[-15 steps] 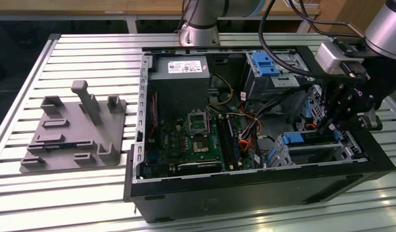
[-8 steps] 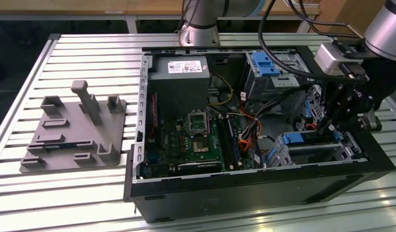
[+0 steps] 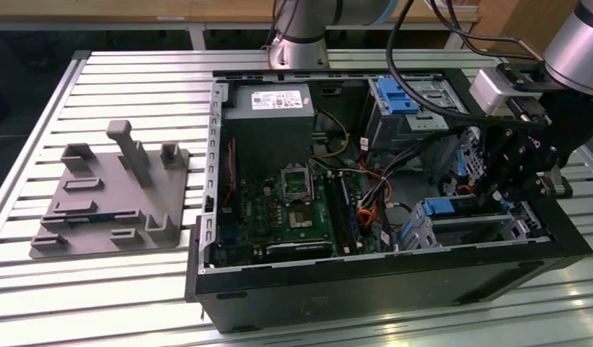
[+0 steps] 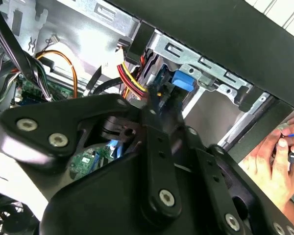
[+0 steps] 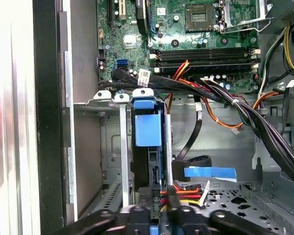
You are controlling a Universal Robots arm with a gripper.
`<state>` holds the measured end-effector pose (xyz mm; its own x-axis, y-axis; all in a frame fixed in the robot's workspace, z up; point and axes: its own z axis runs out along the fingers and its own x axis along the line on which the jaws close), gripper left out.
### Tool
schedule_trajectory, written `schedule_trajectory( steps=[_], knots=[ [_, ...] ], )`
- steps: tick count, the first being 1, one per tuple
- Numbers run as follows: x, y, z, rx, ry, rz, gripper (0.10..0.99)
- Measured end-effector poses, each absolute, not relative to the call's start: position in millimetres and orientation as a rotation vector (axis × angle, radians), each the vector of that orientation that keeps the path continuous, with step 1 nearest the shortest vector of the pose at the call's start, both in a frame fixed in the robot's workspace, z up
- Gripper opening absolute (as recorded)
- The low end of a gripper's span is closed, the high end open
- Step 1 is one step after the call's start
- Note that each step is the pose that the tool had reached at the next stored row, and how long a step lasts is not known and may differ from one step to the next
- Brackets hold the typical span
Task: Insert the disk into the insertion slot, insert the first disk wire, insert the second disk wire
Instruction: 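Insert the first disk wire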
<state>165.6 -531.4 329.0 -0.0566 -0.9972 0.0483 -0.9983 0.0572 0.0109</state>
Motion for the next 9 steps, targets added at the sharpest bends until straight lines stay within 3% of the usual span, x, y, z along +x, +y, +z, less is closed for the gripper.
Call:
schedule_trajectory(
  steps=[1, 2, 9],
  knots=[
    [165.6, -531.4, 330.6, 2.128, -2.253, 0.039, 0.298],
    [165.6, -531.4, 333.5, 2.128, -2.253, 0.039, 0.361],
    [165.7, -531.3, 363.6, 2.126, -2.255, 0.040, 0.361]
  ],
)
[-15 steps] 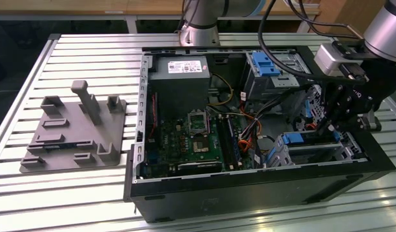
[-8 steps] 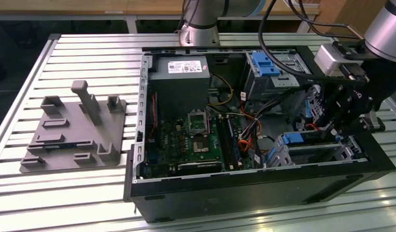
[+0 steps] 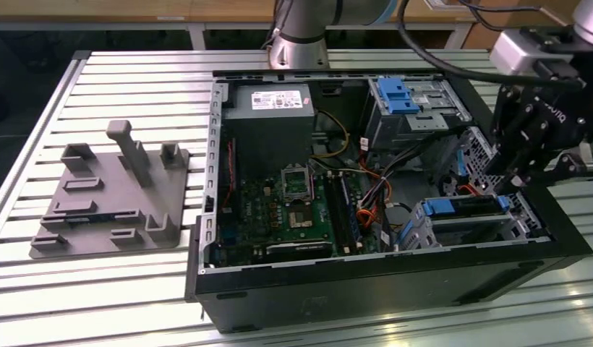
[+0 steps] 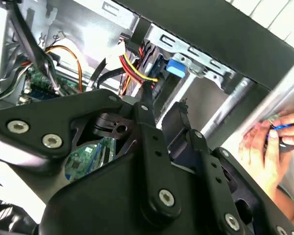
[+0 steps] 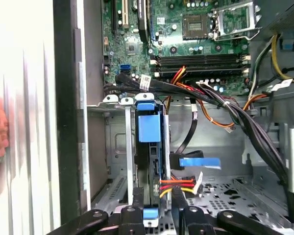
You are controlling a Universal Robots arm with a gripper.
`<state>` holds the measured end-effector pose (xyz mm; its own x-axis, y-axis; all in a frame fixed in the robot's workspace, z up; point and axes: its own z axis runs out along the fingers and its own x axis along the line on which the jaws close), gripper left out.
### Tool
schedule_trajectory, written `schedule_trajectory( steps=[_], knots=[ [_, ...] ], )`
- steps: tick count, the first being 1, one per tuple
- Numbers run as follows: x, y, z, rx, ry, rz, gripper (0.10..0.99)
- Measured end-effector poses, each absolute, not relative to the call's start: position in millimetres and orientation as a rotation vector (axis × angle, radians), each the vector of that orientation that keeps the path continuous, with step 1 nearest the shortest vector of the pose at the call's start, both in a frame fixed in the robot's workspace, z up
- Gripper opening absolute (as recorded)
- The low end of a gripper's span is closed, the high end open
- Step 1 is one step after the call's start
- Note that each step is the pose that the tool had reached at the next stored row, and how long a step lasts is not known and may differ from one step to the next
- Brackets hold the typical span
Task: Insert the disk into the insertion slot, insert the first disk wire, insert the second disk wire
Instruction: 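Insert the first disk wire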
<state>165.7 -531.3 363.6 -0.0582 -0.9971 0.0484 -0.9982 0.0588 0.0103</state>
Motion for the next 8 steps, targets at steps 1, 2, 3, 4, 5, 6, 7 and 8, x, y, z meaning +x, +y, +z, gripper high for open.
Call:
schedule_trajectory(
  steps=[1, 2, 3, 4, 5, 6, 7, 8],
  knots=[
    [165.6, -531.3, 368.5, 2.126, -2.255, 0.040, 0.361],
    [165.7, -531.3, 373.0, 2.126, -2.255, 0.040, 0.361],
    [165.6, -531.3, 377.4, 2.125, -2.256, 0.040, 0.361],
    [165.7, -531.3, 381.8, 2.125, -2.256, 0.040, 0.361],
    [165.7, -531.3, 385.4, 2.125, -2.256, 0.040, 0.361],
    [165.8, -531.3, 387.1, 2.125, -2.256, 0.040, 0.361],
    [165.8, -531.3, 387.1, 2.125, -2.256, 0.039, 0.361],
    [165.8, -531.3, 387.1, 2.125, -2.256, 0.039, 0.361]
  ],
)
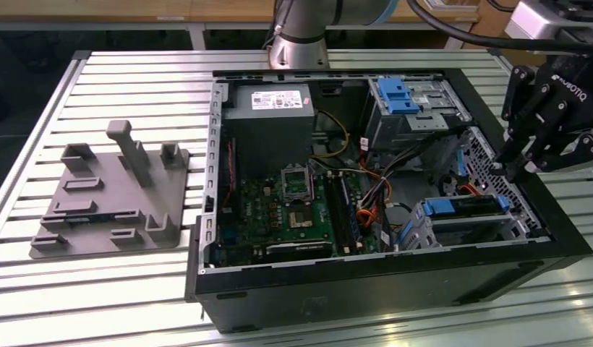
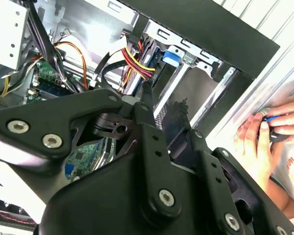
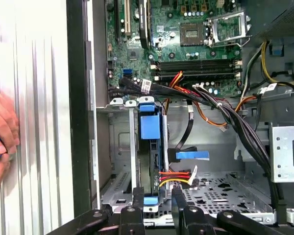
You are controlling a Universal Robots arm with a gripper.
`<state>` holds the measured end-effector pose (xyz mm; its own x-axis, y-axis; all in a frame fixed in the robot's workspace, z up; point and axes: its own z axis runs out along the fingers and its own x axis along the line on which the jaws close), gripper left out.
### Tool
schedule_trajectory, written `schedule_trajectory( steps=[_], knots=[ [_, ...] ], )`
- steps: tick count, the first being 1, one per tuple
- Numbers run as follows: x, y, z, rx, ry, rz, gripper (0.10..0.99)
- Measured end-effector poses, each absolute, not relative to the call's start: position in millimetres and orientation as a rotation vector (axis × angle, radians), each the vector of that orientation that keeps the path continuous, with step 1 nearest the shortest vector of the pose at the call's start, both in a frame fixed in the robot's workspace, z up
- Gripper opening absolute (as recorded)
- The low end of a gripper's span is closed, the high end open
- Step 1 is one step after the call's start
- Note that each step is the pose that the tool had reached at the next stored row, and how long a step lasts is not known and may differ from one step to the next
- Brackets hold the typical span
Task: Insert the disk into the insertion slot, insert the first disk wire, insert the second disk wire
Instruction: 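Insert the first disk wire, then insert the second disk wire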
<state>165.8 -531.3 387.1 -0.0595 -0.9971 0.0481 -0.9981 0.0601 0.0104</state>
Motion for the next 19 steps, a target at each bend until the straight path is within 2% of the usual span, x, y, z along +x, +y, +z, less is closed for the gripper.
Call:
schedule_trajectory(
  steps=[19],
  knots=[
    [167.0, -529.6, 390.3, 2.120, -2.250, 0.031, 0.361]
  ],
)
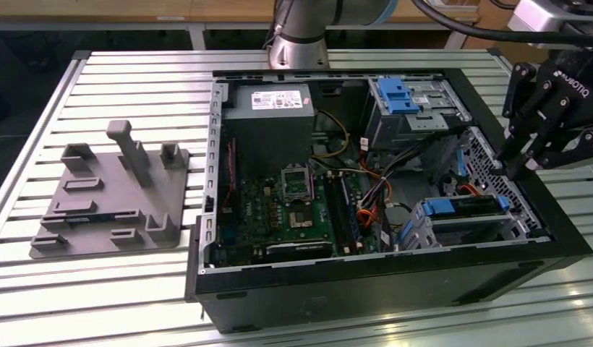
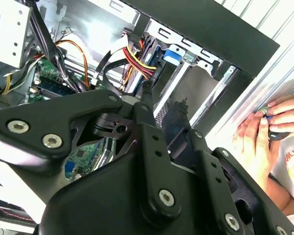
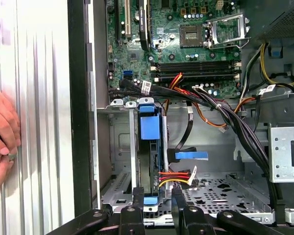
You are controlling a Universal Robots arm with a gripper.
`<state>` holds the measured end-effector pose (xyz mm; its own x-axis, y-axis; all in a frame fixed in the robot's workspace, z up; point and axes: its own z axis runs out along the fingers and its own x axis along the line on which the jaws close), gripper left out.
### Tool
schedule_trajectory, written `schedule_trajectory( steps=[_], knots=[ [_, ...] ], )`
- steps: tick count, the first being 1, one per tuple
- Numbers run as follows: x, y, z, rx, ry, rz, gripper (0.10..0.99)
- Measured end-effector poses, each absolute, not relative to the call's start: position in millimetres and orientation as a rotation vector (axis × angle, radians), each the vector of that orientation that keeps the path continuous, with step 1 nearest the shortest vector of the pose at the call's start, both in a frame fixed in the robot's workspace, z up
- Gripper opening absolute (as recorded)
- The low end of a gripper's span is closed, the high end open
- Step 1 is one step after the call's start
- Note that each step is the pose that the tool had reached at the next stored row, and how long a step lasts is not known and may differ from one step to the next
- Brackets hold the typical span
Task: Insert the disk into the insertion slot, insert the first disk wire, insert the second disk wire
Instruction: 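Insert the second disk wire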
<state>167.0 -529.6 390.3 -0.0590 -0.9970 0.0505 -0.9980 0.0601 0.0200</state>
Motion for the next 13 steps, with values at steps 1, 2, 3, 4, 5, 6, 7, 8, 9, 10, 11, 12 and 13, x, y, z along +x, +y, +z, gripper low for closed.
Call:
schedule_trajectory(
  steps=[1, 2, 3, 4, 5, 6, 7, 8, 9, 10, 11, 12, 13],
  knots=[
    [167.2, -527.9, 391.0, 2.118, -2.249, 0.031, 0.361],
    [167.4, -525.4, 391.4, 2.117, -2.247, 0.033, 0.361],
    [167.4, -522.0, 391.5, 2.115, -2.245, 0.036, 0.361],
    [167.5, -518.3, 391.4, 2.113, -2.243, 0.040, 0.361],
    [167.5, -513.7, 391.5, 2.110, -2.240, 0.046, 0.361],
    [167.5, -509.7, 391.3, 2.106, -2.236, 0.055, 0.361],
    [167.5, -506.0, 390.9, 2.100, -2.230, 0.068, 0.361],
    [167.5, -502.5, 390.5, 2.093, -2.223, 0.083, 0.361],
    [167.5, -499.4, 390.0, 2.087, -2.217, 0.097, 0.361],
    [167.5, -496.6, 389.5, 2.080, -2.210, 0.111, 0.361],
    [167.5, -494.0, 389.0, 2.074, -2.203, 0.125, 0.361],
    [167.5, -491.2, 388.5, 2.067, -2.197, 0.139, 0.361],
    [167.5, -488.4, 387.8, 2.062, -2.191, 0.150, 0.361]
  ],
)
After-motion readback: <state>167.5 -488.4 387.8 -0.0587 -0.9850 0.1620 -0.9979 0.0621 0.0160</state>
